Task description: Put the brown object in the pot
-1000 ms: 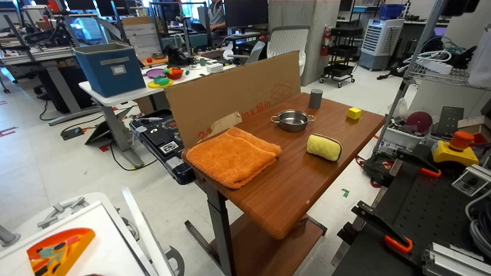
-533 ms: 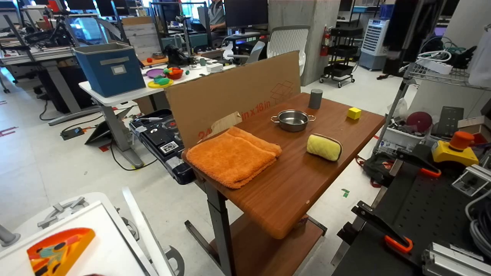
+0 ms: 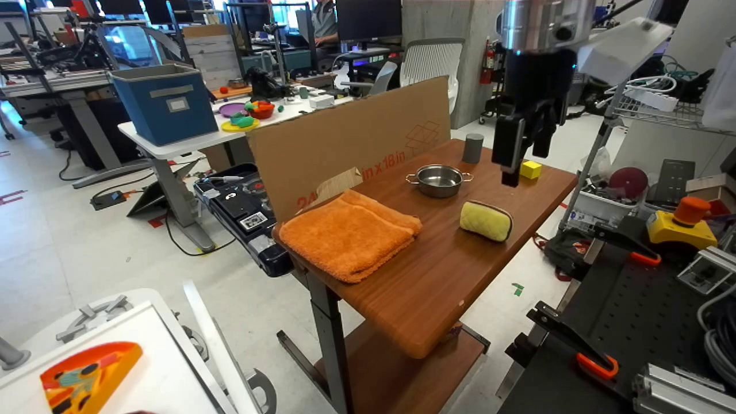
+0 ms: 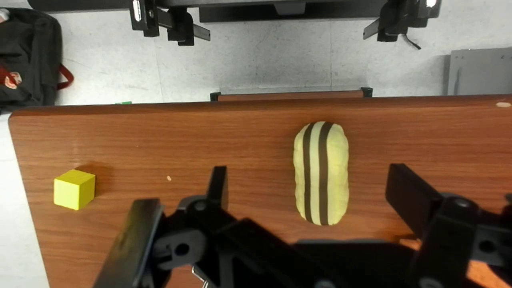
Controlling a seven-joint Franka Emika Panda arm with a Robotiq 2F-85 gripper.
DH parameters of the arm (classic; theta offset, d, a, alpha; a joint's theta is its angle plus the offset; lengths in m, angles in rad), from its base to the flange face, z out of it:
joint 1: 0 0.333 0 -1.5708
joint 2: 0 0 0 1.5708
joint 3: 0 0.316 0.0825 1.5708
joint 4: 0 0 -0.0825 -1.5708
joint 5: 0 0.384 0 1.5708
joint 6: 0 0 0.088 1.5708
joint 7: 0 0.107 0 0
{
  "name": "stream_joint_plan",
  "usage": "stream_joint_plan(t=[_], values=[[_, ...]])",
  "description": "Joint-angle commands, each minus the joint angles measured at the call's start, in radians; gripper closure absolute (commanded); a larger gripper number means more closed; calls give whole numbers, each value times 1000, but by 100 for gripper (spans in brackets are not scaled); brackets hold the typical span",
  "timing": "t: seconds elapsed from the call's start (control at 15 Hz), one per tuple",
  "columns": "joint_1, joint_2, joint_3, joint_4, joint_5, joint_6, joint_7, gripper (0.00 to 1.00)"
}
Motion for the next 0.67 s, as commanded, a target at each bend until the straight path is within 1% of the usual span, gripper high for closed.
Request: stream_joint_plan(t=[0.0, 0.27, 0.47, 0.53, 0.6], values=[[39, 157, -28, 102, -69, 0, 70, 0], [88, 271, -59, 167, -75, 3, 96, 0], [125, 331, -84, 202, -77, 6, 118, 0], [137, 350, -93, 216, -78, 0, 124, 25], [146, 364, -102, 226, -76, -1, 128, 26]])
